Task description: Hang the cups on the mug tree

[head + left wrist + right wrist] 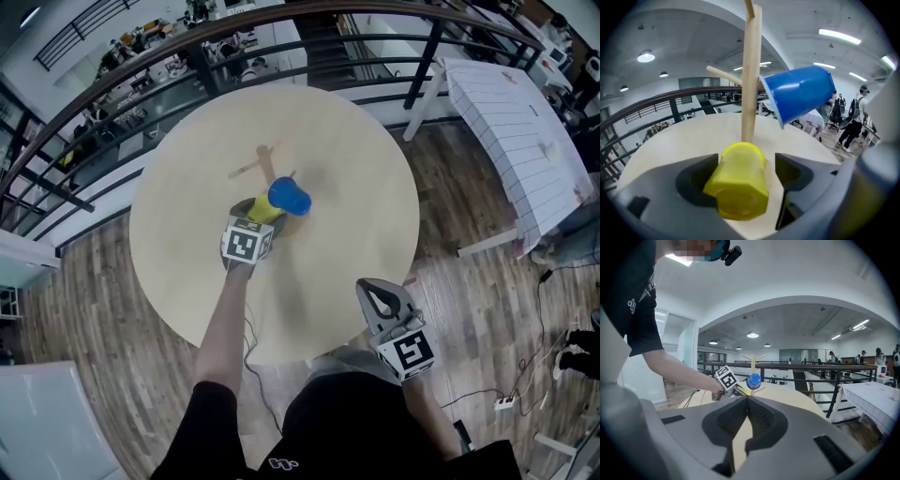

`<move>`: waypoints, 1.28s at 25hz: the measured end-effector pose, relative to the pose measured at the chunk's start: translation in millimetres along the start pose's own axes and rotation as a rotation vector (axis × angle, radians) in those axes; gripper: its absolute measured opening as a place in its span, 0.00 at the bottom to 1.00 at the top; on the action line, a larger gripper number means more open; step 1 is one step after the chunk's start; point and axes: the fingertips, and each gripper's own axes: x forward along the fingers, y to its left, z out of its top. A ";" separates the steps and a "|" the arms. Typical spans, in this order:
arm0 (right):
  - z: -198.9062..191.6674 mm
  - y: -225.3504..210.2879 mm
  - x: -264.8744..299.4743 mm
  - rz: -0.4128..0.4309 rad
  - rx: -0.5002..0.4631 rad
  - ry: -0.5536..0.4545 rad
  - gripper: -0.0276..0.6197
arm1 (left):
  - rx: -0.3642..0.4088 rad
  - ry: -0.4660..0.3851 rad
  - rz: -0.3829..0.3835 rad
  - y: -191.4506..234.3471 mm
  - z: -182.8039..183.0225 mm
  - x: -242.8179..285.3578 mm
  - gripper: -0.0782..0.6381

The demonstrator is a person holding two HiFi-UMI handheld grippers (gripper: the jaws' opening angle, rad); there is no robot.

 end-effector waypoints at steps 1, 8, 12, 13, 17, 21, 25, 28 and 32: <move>0.2 1.0 1.0 0.003 -0.002 -0.001 0.05 | -0.018 -0.011 -0.015 -1.0 -2.3 -1.3 0.61; 3.2 4.6 6.5 0.025 -0.007 -0.006 0.05 | -0.104 -0.039 -0.012 5.6 -22.1 -20.9 0.62; 7.1 7.2 11.4 0.039 -0.002 -0.022 0.05 | -0.142 -0.171 0.056 12.7 -13.8 -64.2 0.62; 8.3 8.5 13.9 0.045 0.000 -0.028 0.05 | -0.155 -0.225 0.071 12.5 -7.0 -80.1 0.62; 14.8 18.7 23.5 0.078 0.012 -0.055 0.05 | -0.192 -0.443 0.091 -10.1 20.0 -150.4 0.62; 24.1 38.5 35.3 0.141 0.023 -0.096 0.05 | -0.266 -0.538 0.101 -56.6 4.0 -197.8 0.47; 38.4 58.7 44.2 0.205 0.021 -0.134 0.05 | -0.316 -0.592 0.191 -94.8 -12.3 -231.1 0.18; 43.9 72.9 50.3 0.230 0.041 -0.153 0.05 | -0.332 -0.593 0.357 -105.4 -25.0 -252.2 0.14; 44.4 85.5 53.3 0.220 0.060 -0.158 0.05 | -0.356 -0.561 0.475 -117.1 -40.0 -264.2 0.13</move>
